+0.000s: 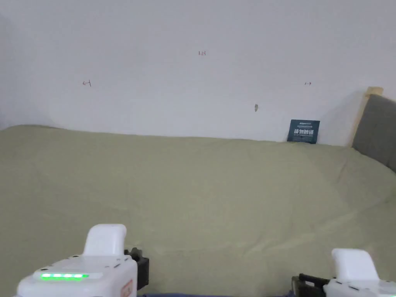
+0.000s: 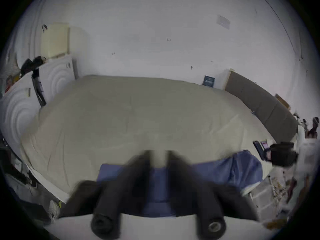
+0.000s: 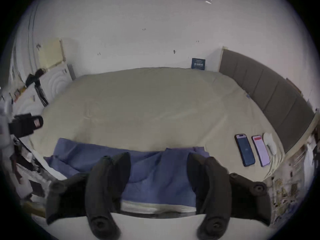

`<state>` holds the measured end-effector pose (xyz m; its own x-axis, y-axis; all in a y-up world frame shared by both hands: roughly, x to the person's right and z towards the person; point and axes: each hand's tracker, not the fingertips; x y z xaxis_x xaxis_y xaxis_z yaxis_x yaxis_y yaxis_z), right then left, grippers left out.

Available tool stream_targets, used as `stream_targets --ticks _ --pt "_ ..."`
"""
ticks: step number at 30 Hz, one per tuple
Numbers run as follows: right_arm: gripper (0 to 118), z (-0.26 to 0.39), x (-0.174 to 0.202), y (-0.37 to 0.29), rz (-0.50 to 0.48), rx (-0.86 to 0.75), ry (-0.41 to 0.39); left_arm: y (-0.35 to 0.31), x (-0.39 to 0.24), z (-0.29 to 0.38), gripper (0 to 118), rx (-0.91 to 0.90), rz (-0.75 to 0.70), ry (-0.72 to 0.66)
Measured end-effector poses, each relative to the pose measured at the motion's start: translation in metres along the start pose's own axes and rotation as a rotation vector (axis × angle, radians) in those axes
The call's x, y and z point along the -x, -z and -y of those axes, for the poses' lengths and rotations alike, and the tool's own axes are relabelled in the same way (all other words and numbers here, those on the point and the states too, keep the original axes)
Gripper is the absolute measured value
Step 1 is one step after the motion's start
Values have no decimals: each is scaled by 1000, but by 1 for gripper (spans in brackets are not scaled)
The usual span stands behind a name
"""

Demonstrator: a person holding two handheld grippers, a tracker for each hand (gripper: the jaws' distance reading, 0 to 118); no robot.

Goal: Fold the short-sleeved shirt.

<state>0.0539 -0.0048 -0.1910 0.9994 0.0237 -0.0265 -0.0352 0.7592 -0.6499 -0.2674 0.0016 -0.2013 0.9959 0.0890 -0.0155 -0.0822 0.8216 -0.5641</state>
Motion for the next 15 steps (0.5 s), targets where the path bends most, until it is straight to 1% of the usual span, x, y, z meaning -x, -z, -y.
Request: stream_targets --ticks 1,2,4,5,7,8,10,12,15 --pt "1 4 13 1 17 -12 -10 3 -14 5 0 -8 -23 -4" --pt "0 9 23 4 14 -19 -26 4 -25 11 0 -9 -24 1" --pt "0 24 39 6 59 -37 -32 7 -39 25 0 31 33 -6" --pt "0 30 44 7 41 -35 -43 11 -47 31 0 75 52 21" --pt "0 40 50 12 34 -19 -44 12 -59 48 0 96 34 33" --pt "0 43 59 11 26 -2 -50 14 -64 56 0 117 38 46" --pt "0 52 63 15 -7 27 -51 17 -69 67 0 157 68 47" --pt "0 55 72 15 -14 35 -64 17 -76 75 0 182 65 49" --pt "0 56 78 15 -1 33 -79 18 -83 78 0 183 32 93"
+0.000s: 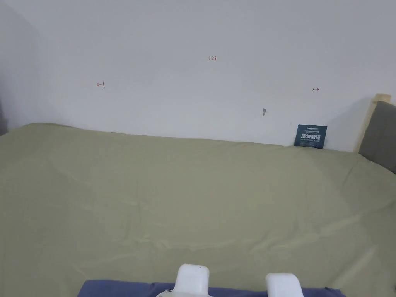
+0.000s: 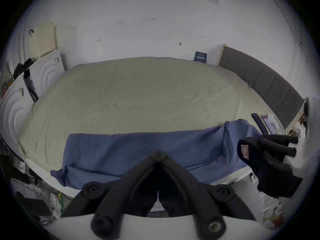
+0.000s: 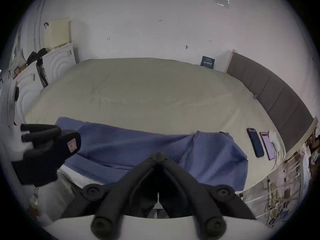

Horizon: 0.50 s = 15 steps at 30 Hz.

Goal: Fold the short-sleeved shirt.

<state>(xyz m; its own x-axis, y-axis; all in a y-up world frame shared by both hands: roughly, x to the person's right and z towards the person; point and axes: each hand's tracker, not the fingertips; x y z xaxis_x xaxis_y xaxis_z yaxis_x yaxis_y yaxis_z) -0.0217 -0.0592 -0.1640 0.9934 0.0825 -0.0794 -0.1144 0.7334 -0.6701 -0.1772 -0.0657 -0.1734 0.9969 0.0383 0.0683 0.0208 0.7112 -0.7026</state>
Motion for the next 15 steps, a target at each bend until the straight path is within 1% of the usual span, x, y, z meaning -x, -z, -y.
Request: stream_targets --ticks 5,7,9,11,12,13,15 --pt "0 -10 5 -5 -4 -14 3 1 3 -5 0 13 -12 -5" --pt "0 -12 -4 -12 -25 -22 23 -4 20 -9 0 14 13 -10" --pt "0 -17 -15 -20 -32 -31 22 -14 53 -20 0 -7 27 -27" --pt "0 -19 -29 -26 -16 -48 41 -26 99 -25 0 -35 -8 -58" --pt "0 -19 -36 -27 -12 -51 51 -28 127 -28 0 -49 -19 -106" --pt "0 -22 -45 -27 -9 -49 69 -30 159 -28 0 -43 6 -173" --pt "0 -21 -57 -27 -12 -45 100 -26 217 -23 0 41 181 -275"
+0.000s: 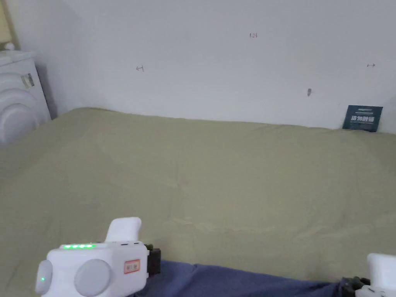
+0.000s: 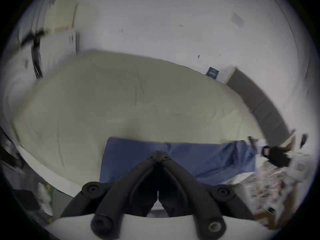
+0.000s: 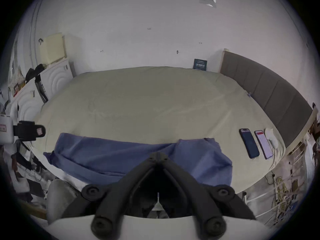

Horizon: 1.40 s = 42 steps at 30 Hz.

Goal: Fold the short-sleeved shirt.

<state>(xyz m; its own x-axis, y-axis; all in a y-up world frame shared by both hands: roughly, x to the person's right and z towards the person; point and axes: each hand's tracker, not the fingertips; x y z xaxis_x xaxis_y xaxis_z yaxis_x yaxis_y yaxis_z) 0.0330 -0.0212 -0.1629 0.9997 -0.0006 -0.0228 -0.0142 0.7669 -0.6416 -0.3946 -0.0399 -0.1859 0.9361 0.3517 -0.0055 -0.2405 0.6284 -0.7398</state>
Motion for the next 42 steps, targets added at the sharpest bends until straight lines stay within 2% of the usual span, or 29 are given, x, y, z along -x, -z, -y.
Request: stream_targets --ticks 1,2,4,7,9,13,17,19,22,23,24,25,27,29,31,35,42 --pt "0 1 -4 1 -1 7 7 1 27 -4 4 30 87 -41" --pt "0 0 -8 3 -20 12 15 1 48 -3 22 63 117 -87" --pt "0 1 -14 5 -49 27 31 1 80 4 102 59 199 -181" --pt "0 1 -19 6 -76 43 55 12 115 17 109 77 369 -327" --pt "0 1 -18 5 -86 40 56 20 126 25 109 70 392 -380" --pt "0 -3 -20 3 -99 51 37 40 139 39 109 191 339 -392" --pt "0 -6 -23 5 -103 53 62 65 139 56 109 258 370 -493" --pt "0 -7 -24 7 -120 60 80 77 137 64 107 270 336 -516" --pt "0 -6 -25 8 -137 65 91 71 133 66 106 188 335 -555" --pt "0 -5 -25 8 -140 67 91 68 129 64 99 193 319 -555" --pt "0 -3 -25 9 -139 71 90 66 126 63 76 182 313 -544" --pt "0 -2 -24 10 -135 75 90 63 126 61 6 162 301 -517" --pt "0 1 -25 14 -138 82 103 68 120 58 8 186 248 -482" --pt "0 4 -27 14 -160 94 132 75 119 58 8 208 313 -495" --pt "0 6 -31 10 -172 95 149 71 113 52 8 200 288 -483" --pt "0 7 -42 -3 -155 79 158 45 89 31 8 108 264 -335" --pt "0 -1 -61 -17 -148 29 204 19 -22 -6 8 83 418 7"
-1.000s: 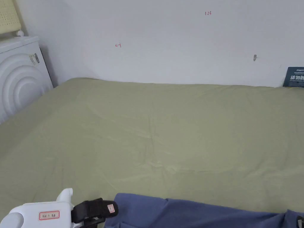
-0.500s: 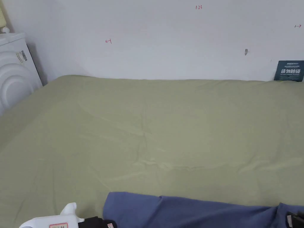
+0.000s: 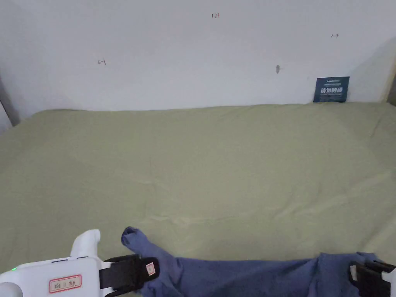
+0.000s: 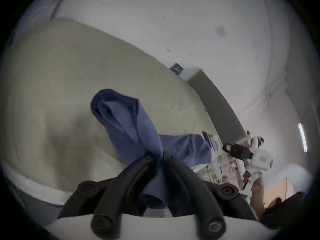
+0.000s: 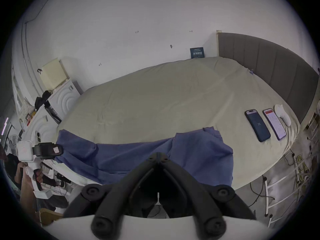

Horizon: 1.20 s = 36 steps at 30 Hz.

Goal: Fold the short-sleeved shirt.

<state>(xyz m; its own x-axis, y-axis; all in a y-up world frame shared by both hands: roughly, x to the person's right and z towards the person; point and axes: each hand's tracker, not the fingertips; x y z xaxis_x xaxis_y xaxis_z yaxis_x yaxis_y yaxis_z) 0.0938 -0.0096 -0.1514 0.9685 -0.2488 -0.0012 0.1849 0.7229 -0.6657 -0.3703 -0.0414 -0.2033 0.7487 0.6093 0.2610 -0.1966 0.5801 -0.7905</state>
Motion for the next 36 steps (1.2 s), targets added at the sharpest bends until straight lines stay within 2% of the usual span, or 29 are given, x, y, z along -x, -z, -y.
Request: stream_targets --ticks 3,9,11,12,13,15,17,19,21,22,25,36 --pt "0 -1 -3 -8 3 -26 6 36 -38 -2 8 59 58 63" --pt "0 1 -18 -20 15 -40 11 115 -78 12 8 161 217 74" --pt "0 3 -23 -23 25 -40 19 135 -80 19 18 187 225 65" --pt "0 3 -26 -24 26 -39 21 143 -78 21 30 200 226 55" --pt "0 4 -28 -25 28 -41 22 148 -75 24 38 196 211 32" --pt "1 6 -31 -27 32 -44 19 155 -62 27 39 194 230 -81" --pt "1 8 -34 -26 32 -41 19 153 -52 29 54 135 212 -149" --pt "1 10 -35 -25 24 -38 18 147 -42 29 54 99 237 -203" --pt "1 12 -35 -22 24 -29 19 144 -35 31 50 86 241 -231" --pt "1 12 -35 -21 24 -24 21 145 -34 32 30 84 210 -228" --pt "1 13 -34 -22 11 -26 34 157 -31 43 1 114 195 -219" --pt "1 10 -26 -46 -10 -96 28 250 -68 128 0 345 240 -296"
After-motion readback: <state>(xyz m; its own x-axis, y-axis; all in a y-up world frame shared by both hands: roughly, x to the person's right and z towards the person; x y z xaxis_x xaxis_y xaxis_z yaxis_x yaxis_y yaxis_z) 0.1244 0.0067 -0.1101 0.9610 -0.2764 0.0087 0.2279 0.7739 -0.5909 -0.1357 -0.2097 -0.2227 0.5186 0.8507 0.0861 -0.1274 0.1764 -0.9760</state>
